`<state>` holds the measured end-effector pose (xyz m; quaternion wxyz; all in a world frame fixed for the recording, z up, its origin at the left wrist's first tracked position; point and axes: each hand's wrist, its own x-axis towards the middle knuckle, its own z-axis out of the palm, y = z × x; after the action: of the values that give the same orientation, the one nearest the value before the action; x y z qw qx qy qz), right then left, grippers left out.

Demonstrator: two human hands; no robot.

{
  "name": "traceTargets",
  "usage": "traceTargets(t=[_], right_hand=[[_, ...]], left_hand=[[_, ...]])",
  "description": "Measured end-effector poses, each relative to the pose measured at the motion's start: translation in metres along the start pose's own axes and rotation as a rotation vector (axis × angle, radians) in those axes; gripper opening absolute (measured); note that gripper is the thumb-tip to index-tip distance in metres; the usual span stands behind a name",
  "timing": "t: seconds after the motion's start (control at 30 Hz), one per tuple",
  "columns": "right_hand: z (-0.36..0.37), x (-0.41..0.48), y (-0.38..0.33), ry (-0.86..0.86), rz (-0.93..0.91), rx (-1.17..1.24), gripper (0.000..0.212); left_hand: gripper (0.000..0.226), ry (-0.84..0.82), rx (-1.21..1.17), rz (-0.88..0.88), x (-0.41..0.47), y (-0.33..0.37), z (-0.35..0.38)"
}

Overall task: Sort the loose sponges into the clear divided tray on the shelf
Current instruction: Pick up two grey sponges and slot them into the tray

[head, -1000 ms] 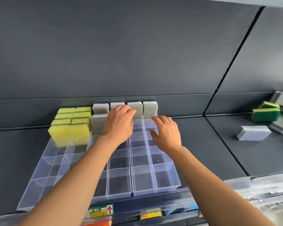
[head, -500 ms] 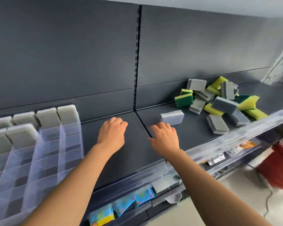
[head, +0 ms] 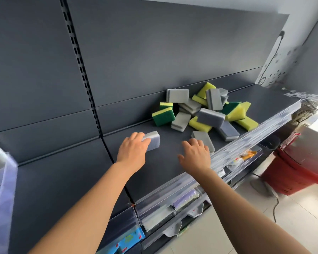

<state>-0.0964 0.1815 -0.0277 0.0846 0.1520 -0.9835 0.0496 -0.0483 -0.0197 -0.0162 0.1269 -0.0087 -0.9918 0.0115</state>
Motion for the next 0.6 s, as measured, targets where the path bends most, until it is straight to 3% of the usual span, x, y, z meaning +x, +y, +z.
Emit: traceTargets(t=[0.17, 0.33, 0.5, 0.6], right_hand=[[0.008, 0.034, 0.032, -0.069, 0.196, 0.038, 0.056], [0.014, 0.064, 0.042, -0.171, 0.356, 0.226, 0.055], [0.025, 0.085, 0.040, -0.182, 0.316, 0.314, 0.038], [0.023, 0.096, 0.040, -0.254, 0.314, 0.384, 0.060]], left_hand=[[0.045, -0.042, 0.023, 0.042, 0.047, 0.017, 0.029], [0.078, -0.151, 0.048, -0.026, 0.083, 0.020, 0.046], [0.082, -0.268, -0.074, -0.084, 0.101, 0.020, 0.064], [0.077, -0.285, -0.222, -0.129, 0.104, 0.022, 0.061]])
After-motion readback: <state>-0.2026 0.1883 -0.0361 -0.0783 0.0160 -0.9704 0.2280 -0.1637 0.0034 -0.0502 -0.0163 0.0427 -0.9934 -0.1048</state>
